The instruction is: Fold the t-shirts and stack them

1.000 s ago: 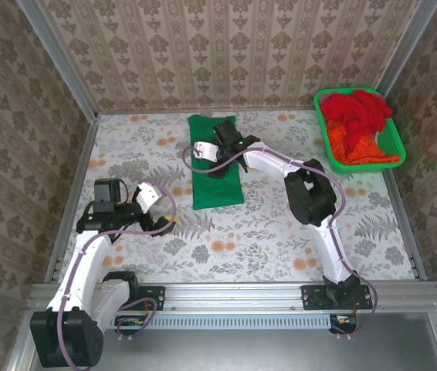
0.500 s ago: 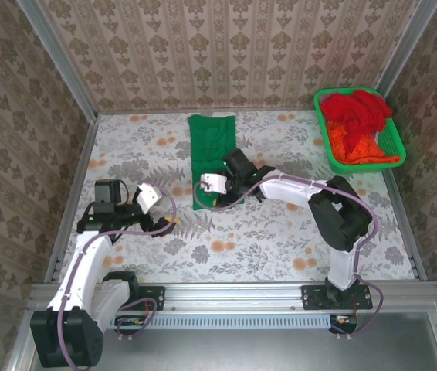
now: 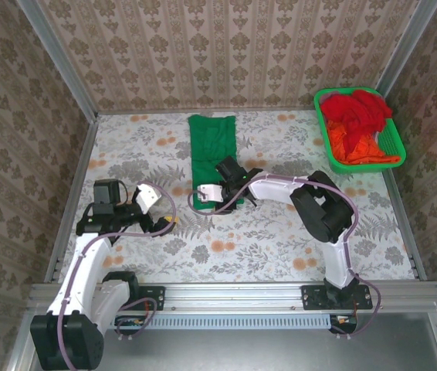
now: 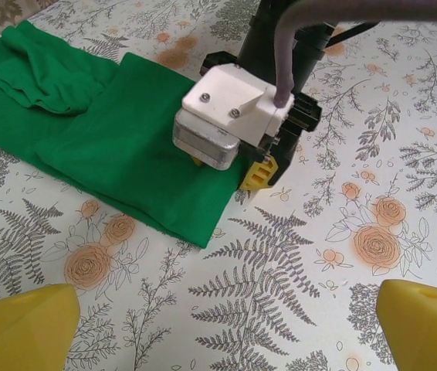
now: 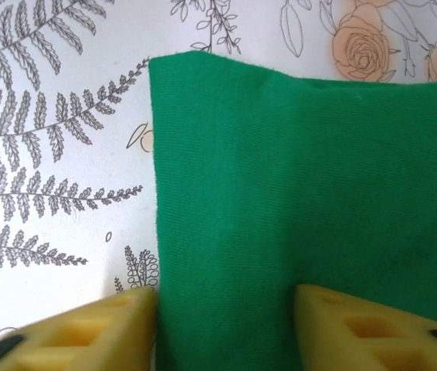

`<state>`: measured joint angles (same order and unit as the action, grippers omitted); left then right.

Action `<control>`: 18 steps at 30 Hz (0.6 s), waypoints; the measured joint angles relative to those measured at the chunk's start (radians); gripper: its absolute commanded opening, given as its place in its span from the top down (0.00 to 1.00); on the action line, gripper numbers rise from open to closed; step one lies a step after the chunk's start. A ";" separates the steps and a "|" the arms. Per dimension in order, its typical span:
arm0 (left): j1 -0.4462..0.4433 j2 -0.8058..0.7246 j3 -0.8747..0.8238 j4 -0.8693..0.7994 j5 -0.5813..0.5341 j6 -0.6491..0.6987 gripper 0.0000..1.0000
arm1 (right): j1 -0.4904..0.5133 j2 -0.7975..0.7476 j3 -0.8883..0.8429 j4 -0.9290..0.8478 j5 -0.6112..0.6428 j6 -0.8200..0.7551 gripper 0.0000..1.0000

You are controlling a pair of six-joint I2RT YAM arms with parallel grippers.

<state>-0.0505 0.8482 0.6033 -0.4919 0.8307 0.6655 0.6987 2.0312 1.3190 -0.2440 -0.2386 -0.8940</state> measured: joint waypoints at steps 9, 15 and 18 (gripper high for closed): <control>0.000 0.027 0.005 0.017 0.008 -0.097 0.00 | 0.003 -0.018 0.001 -0.055 -0.002 -0.012 1.00; -0.056 0.192 0.106 0.060 -0.178 -0.517 0.00 | 0.024 -0.193 -0.141 -0.119 -0.031 0.039 1.00; -0.135 0.291 0.176 0.087 -0.288 -0.700 0.00 | 0.046 -0.290 -0.217 -0.143 -0.038 0.081 1.00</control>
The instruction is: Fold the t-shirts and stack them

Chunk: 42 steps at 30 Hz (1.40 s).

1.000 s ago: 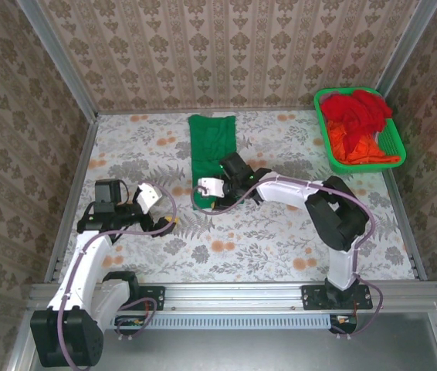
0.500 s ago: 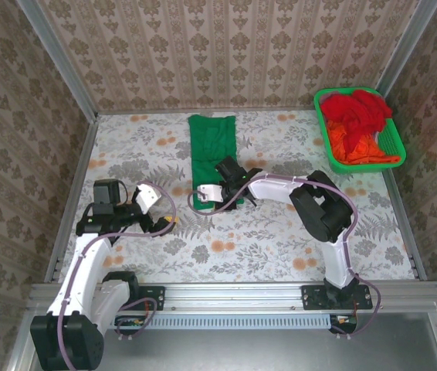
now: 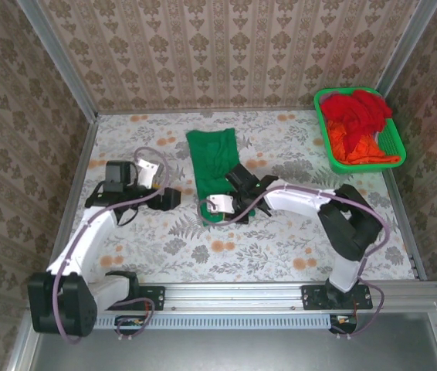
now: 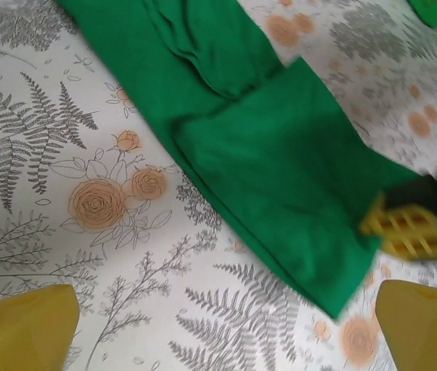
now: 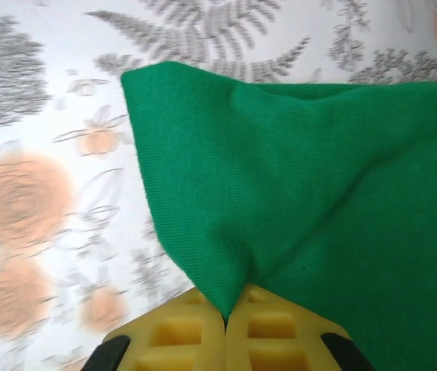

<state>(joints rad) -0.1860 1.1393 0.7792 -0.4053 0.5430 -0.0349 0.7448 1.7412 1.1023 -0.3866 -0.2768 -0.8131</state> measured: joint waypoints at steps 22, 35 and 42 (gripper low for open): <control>-0.150 0.797 0.357 0.369 -0.117 -0.636 0.72 | 0.042 -0.291 -0.145 -0.143 -0.016 0.140 1.00; -0.150 0.861 0.354 0.436 -0.053 -0.673 1.00 | 0.020 -0.293 0.039 -0.300 -0.017 0.053 1.00; -0.149 0.887 0.356 0.465 0.025 -0.640 1.00 | -0.066 -0.078 0.399 -0.409 -0.008 -0.101 1.00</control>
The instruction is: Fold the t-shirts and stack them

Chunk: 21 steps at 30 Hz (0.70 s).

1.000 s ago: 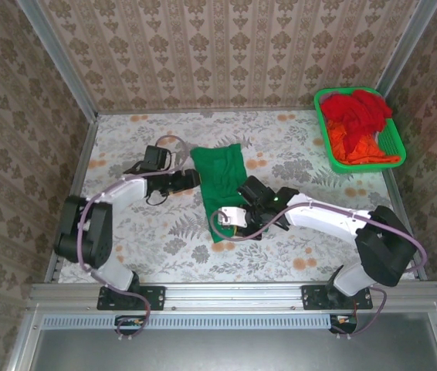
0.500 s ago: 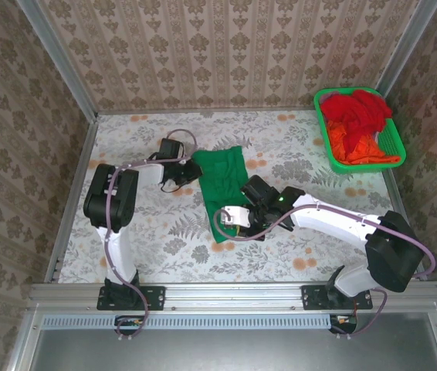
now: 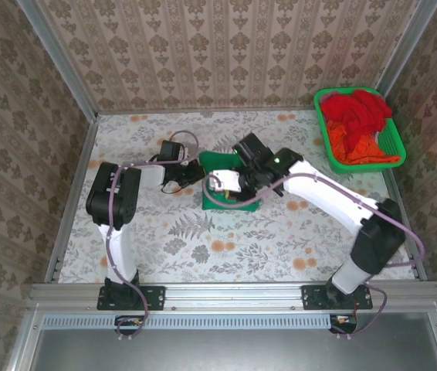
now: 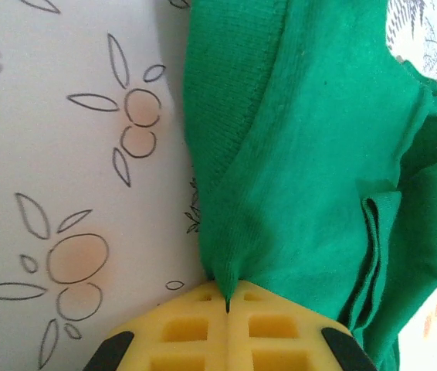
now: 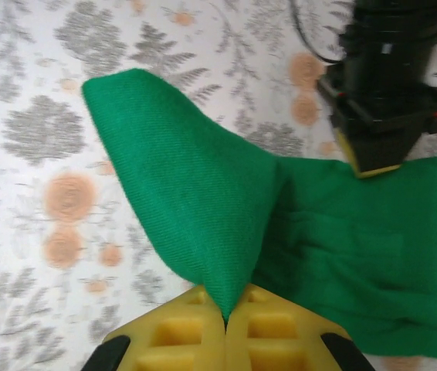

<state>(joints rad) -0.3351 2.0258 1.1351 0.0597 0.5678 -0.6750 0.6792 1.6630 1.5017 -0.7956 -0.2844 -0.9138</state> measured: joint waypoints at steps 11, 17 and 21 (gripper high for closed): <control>0.018 0.014 -0.002 -0.001 0.070 0.087 1.00 | -0.108 0.437 0.501 -0.186 0.066 -0.133 1.00; 0.038 0.039 0.016 -0.006 0.142 0.101 1.00 | -0.127 0.557 0.655 -0.212 0.080 -0.139 1.00; 0.043 0.048 0.026 -0.014 0.164 0.106 1.00 | -0.130 0.619 0.731 -0.212 0.102 -0.139 1.00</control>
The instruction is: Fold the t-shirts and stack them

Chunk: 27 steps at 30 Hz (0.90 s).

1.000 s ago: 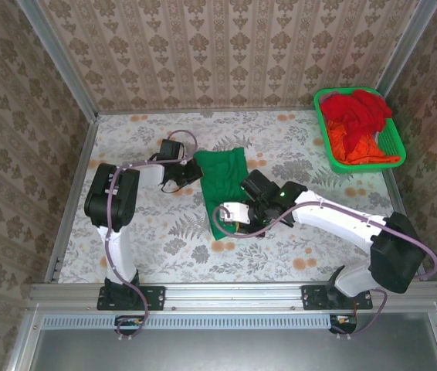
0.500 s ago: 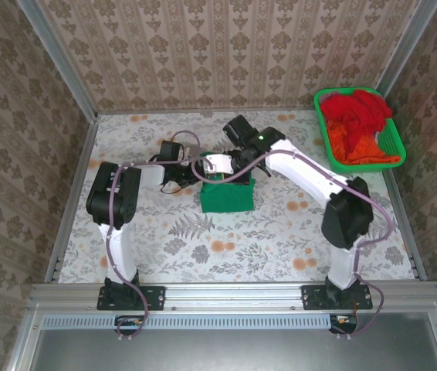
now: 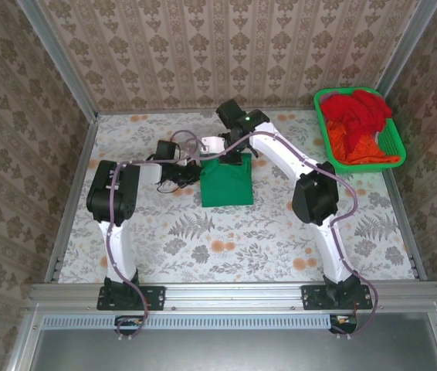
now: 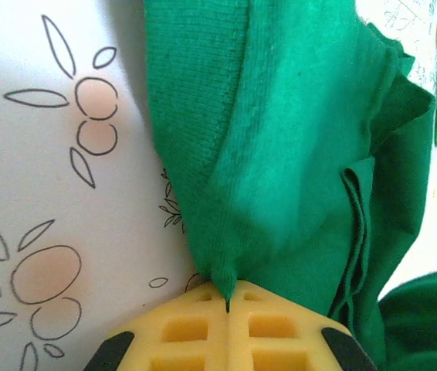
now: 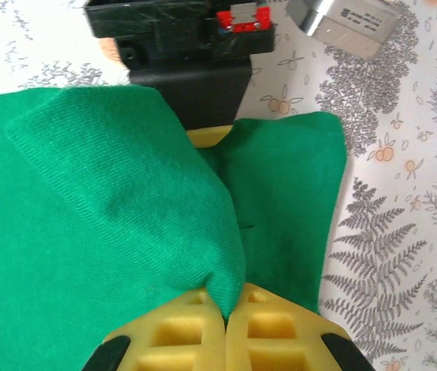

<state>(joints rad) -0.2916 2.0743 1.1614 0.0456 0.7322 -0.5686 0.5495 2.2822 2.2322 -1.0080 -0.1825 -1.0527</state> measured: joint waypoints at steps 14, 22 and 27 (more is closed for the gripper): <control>0.006 0.008 0.010 -0.015 0.020 0.016 1.00 | -0.006 0.131 0.043 0.151 0.150 0.047 1.00; 0.008 0.007 0.003 -0.006 0.024 0.016 1.00 | -0.006 0.173 0.079 0.191 0.194 0.123 0.30; 0.011 0.005 -0.010 0.016 0.031 0.016 1.00 | -0.010 0.132 -0.002 0.314 0.204 0.226 0.07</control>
<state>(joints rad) -0.2806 2.0792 1.1511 0.0616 0.7635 -0.5526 0.5400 2.4145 2.2299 -0.6945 0.0219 -0.8265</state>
